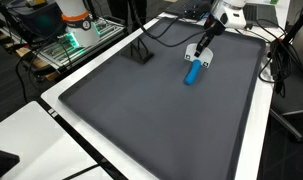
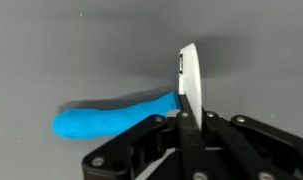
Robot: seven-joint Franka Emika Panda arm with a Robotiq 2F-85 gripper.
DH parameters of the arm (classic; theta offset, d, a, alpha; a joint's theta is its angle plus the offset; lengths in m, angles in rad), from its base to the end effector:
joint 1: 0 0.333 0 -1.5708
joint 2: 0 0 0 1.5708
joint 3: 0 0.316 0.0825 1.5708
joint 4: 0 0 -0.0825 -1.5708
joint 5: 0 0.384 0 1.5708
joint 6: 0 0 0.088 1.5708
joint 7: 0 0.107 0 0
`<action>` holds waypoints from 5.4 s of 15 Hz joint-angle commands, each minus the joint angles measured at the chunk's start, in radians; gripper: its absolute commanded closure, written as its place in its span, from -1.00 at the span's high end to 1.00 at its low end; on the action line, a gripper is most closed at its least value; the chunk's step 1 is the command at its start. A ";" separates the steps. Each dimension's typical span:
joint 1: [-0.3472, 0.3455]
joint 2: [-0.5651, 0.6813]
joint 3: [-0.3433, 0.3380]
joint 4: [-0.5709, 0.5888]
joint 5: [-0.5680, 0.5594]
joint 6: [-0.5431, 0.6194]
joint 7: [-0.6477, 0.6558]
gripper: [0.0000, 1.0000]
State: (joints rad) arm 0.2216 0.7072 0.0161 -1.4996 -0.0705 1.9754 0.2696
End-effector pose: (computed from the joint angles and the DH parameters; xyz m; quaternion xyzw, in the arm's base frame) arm 0.6693 0.1559 0.2337 0.9930 0.0004 -0.1053 0.0533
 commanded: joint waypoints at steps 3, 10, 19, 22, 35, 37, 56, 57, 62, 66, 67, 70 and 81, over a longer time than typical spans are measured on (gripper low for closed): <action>-0.001 0.010 0.005 0.007 -0.007 0.052 -0.004 -0.98; 0.004 0.004 -0.001 0.034 -0.012 0.052 0.004 -0.98; -0.011 -0.107 -0.008 0.021 -0.022 -0.039 -0.015 -0.98; -0.027 -0.123 -0.011 0.024 -0.028 -0.057 -0.041 -0.98; -0.056 -0.069 0.003 0.020 -0.010 -0.064 -0.119 -0.98; -0.056 -0.063 0.003 0.018 -0.009 -0.057 -0.119 -0.98; -0.056 -0.013 0.005 0.038 -0.001 0.004 -0.109 -0.98; -0.056 -0.011 0.004 0.038 -0.002 0.009 -0.108 -0.98; -0.052 0.005 -0.001 0.034 -0.010 0.031 -0.104 -0.98; -0.050 0.009 -0.002 0.021 -0.013 0.031 -0.105 -0.98; -0.051 0.008 -0.001 0.013 -0.012 0.032 -0.106 -0.98; -0.051 0.008 -0.001 -0.001 -0.010 0.038 -0.103 -0.98; -0.053 0.025 -0.002 -0.015 -0.005 0.060 -0.094 -0.98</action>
State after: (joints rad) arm 0.1783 0.7093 0.0075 -1.4915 -0.0802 2.0148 0.1714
